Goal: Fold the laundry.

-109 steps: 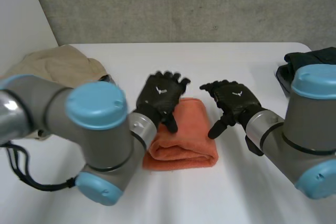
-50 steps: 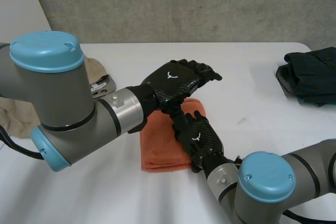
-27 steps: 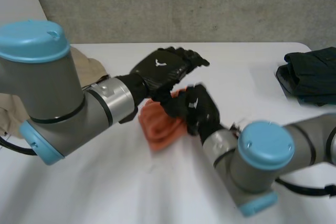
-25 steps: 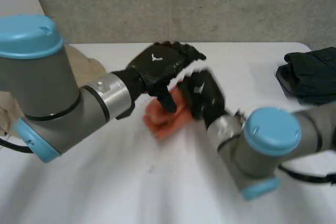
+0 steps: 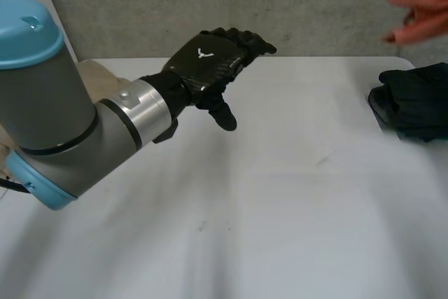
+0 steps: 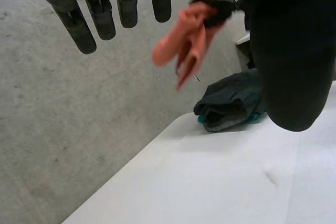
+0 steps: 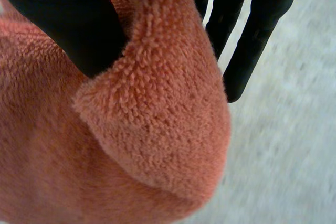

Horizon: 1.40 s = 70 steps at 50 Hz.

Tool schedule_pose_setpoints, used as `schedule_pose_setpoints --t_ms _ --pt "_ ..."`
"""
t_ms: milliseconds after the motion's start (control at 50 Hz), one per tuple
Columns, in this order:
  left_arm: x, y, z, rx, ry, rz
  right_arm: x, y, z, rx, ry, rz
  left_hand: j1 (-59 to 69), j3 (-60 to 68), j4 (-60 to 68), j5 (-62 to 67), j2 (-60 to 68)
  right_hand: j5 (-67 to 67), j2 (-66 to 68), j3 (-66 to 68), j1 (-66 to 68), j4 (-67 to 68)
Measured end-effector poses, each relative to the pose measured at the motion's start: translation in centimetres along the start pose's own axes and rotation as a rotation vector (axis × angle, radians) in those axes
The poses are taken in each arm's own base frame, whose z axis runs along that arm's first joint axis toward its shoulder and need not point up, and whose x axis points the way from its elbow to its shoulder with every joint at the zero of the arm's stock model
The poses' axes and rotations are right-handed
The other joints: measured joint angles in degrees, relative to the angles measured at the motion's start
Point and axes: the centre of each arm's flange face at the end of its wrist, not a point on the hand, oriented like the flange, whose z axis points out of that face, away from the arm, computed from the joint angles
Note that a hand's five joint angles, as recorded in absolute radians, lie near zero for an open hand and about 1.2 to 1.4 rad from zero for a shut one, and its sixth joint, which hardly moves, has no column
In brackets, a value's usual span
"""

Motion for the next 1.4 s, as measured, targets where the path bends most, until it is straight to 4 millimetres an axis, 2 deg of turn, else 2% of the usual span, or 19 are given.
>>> schedule_pose_setpoints --t_ms 120,200,280,480,500,600,680,840,940,1000,1080,1100,1120,1160,1220,1240,1300,1380,1400 --pt "1.2 0.9 0.5 -0.010 0.028 -0.006 2.2 9.5 -5.4 -0.134 -0.104 0.030 0.0 0.0 0.0 0.0 0.0 0.0 0.3 0.5 0.0 0.1" --pt "1.6 1.4 0.7 -0.019 0.035 -0.010 3.2 12.7 -8.6 -0.212 -0.142 0.050 0.0 0.0 0.0 0.0 0.1 0.0 0.3 0.5 0.0 0.1" --pt "2.0 1.6 0.7 -0.026 0.040 -0.012 4.5 13.7 -10.6 -0.258 -0.149 0.051 0.0 0.0 0.0 0.0 0.1 0.0 0.3 0.8 0.0 0.1" --pt "2.2 1.8 0.5 -0.036 0.044 -0.016 6.8 11.0 -10.3 -0.265 -0.119 0.006 0.0 0.0 0.0 0.0 0.1 0.0 0.3 0.5 0.0 -1.0" --pt "2.3 1.8 0.5 -0.036 0.044 -0.016 6.9 10.7 -10.2 -0.270 -0.115 0.008 0.0 0.0 0.0 0.0 0.1 -3.5 -3.2 -3.2 -4.0 -5.1" --pt "2.5 1.6 0.4 -0.032 0.050 -0.015 7.0 9.4 -10.0 -0.329 -0.088 0.044 0.0 0.0 0.0 0.0 0.1 -44.5 -45.6 -44.9 -41.5 -46.7" --pt "3.1 1.1 0.2 -0.021 0.063 -0.012 7.7 7.9 -10.2 -0.432 -0.038 0.055 0.0 0.0 0.0 0.0 0.1 -50.0 -53.3 -54.3 -45.0 -56.3" --pt "4.1 -0.5 -0.4 0.014 0.084 -0.001 12.4 3.2 -11.6 -0.736 0.173 -0.232 0.0 0.0 0.0 0.0 0.1 -50.0 -53.3 -54.3 -45.0 -56.4" --pt "4.5 -1.7 -0.9 0.043 0.091 0.009 13.7 -0.5 -10.1 -0.760 0.264 -0.477 0.0 0.0 0.0 0.0 0.1 -50.0 -53.3 -54.3 -45.0 -56.4" --pt "4.4 -2.4 -1.1 0.064 0.089 0.016 12.4 -3.3 -7.8 -0.632 0.279 -0.508 0.0 0.0 0.0 0.0 0.1 -50.0 -53.3 -54.3 -45.0 -56.4" --pt "4.2 -3.9 -1.7 0.102 0.074 0.033 7.3 -8.9 -4.5 -0.360 0.237 -0.439 0.0 0.0 0.0 0.0 0.0 -50.0 -53.3 -54.3 -45.0 -56.4" --pt "4.1 -4.0 -1.8 0.105 0.072 0.035 6.8 -9.3 -4.4 -0.343 0.230 -0.430 0.0 0.0 0.0 0.0 0.0 -50.0 -53.3 -54.3 -45.0 -56.4" --pt "3.7 -4.6 -2.0 0.120 0.053 0.043 4.2 -11.0 -4.0 -0.258 0.181 -0.380 0.0 0.0 0.0 0.0 0.0 -50.0 -53.3 -54.3 -45.0 -56.4" --pt "2.9 -5.1 -2.2 0.131 0.022 0.051 0.9 -12.5 -4.0 -0.179 0.107 -0.318 0.0 0.0 0.0 0.0 0.0 -50.0 -53.3 -54.3 -45.0 -56.4" --pt "0.1 -5.4 -2.7 0.130 -0.090 0.068 -4.7 -13.9 -5.4 -0.113 -0.049 -0.223 0.0 0.0 0.0 0.0 0.0 -50.0 -53.3 -54.3 -45.0 -56.4" --pt "-1.7 -5.2 -2.9 0.120 -0.159 0.079 -7.3 -14.1 -6.4 -0.106 -0.125 -0.185 0.0 0.0 -0.1 0.0 0.0 -50.0 -53.3 -54.3 -45.0 -56.4" --pt "-5.8 -4.1 -3.6 0.080 -0.308 0.109 -11.9 -14.1 -9.2 -0.127 -0.272 -0.132 -0.2 0.0 -0.1 -0.1 0.0 -50.0 -53.3 -54.3 -45.0 -56.4" --pt "-11.9 -1.0 -4.8 -0.025 -0.490 0.184 -16.0 -13.3 -13.1 -0.216 -0.417 -0.124 -0.2 0.0 -0.1 -0.1 0.0 -50.0 -53.4 -54.3 -45.0 -56.4" --pt "-14.2 0.7 -5.3 -0.080 -0.547 0.218 -17.2 -12.8 -14.6 -0.267 -0.462 -0.136 -0.2 0.0 -0.1 -0.1 0.0 -50.0 -53.4 -54.3 -45.0 -56.4"
